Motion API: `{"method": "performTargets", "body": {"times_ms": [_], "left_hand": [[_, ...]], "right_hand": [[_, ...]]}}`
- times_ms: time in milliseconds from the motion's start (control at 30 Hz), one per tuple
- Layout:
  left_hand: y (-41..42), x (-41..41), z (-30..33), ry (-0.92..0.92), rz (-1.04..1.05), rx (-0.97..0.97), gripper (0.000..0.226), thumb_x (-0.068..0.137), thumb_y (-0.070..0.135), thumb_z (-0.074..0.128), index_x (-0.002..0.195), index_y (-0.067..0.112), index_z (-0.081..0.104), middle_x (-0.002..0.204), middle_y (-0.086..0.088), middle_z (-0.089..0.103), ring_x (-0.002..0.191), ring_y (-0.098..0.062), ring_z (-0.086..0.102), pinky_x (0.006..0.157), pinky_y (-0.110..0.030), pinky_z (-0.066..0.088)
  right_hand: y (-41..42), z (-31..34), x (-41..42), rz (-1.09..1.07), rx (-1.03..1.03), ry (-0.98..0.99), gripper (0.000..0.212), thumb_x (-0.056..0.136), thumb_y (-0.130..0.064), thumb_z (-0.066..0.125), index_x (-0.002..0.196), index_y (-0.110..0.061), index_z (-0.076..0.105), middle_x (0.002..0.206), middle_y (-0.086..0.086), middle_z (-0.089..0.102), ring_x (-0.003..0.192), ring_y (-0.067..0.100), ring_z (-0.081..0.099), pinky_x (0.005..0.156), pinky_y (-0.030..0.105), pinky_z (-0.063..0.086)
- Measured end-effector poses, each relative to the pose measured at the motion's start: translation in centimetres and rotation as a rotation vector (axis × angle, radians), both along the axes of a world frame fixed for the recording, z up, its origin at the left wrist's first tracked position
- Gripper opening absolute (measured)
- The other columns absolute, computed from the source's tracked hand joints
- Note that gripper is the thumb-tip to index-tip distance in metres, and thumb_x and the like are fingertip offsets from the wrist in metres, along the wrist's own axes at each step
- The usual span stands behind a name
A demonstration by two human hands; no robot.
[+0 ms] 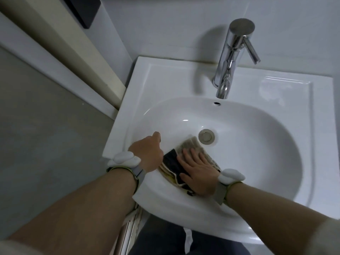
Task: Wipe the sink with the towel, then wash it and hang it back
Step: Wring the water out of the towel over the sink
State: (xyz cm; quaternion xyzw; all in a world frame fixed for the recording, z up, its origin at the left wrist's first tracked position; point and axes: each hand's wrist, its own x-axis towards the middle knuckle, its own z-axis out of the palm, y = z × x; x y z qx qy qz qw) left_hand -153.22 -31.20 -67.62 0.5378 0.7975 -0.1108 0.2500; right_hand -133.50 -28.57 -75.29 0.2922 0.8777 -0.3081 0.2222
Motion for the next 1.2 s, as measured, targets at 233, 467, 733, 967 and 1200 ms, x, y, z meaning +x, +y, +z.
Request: {"method": "performTargets", "body": {"times_ms": [233, 467, 733, 967, 1200], "left_hand": [[-0.9, -0.6, 0.3, 0.002, -0.003, 0.039, 0.02, 0.097, 0.02, 0.042, 0.116, 0.016, 0.044, 0.089, 0.002, 0.053, 0.072, -0.019, 0.055, 0.061, -0.03, 0.039], [-1.3, 0.2, 0.1, 0.019, -0.002, 0.022, 0.016, 0.094, 0.02, 0.042, 0.11, 0.018, 0.044, 0.096, -0.003, 0.059, 0.076, -0.025, 0.059, 0.063, -0.034, 0.045], [-1.4, 2.1, 0.3, 0.055, -0.026, -0.042, 0.019, 0.095, 0.025, 0.041, 0.113, 0.018, 0.043, 0.094, 0.0, 0.056, 0.077, -0.022, 0.058, 0.067, -0.033, 0.049], [-2.2, 4.4, 0.2, 0.038, -0.037, -0.015, 0.02, 0.096, 0.025, 0.041, 0.114, 0.018, 0.044, 0.092, 0.0, 0.056, 0.076, -0.021, 0.059, 0.066, -0.033, 0.049], [-1.5, 7.6, 0.7, -0.022, -0.076, -0.038, 0.02, 0.093, 0.021, 0.04, 0.113, 0.018, 0.042, 0.091, -0.001, 0.056, 0.076, -0.023, 0.059, 0.066, -0.036, 0.052]], "right_hand": [[0.5, 0.4, 1.2, 0.042, -0.017, -0.013, 0.063, 0.102, -0.052, 0.019, 0.154, -0.034, -0.012, 0.16, -0.006, -0.024, 0.141, 0.011, -0.03, 0.118, 0.036, -0.018], [-1.3, 0.1, -4.7, -0.106, -0.019, 0.014, 0.07, 0.099, -0.056, 0.023, 0.154, -0.031, -0.011, 0.161, 0.0, -0.024, 0.146, 0.024, -0.027, 0.118, 0.043, -0.018], [-0.4, 2.5, 3.3, 0.021, -0.166, -0.097, 0.06, 0.103, -0.051, 0.02, 0.155, -0.035, -0.004, 0.162, -0.005, -0.019, 0.148, 0.016, -0.02, 0.12, 0.038, -0.013], [0.8, 4.0, 8.6, 0.016, -0.109, -0.288, 0.059, 0.103, -0.048, 0.02, 0.156, -0.033, 0.0, 0.163, -0.002, -0.016, 0.149, 0.022, -0.018, 0.121, 0.042, -0.011], [-1.7, 5.7, 5.2, 0.193, -0.16, -0.238, 0.049, 0.105, -0.034, 0.026, 0.153, -0.025, 0.024, 0.164, 0.014, -0.003, 0.146, 0.048, -0.007, 0.116, 0.064, 0.0]]}}
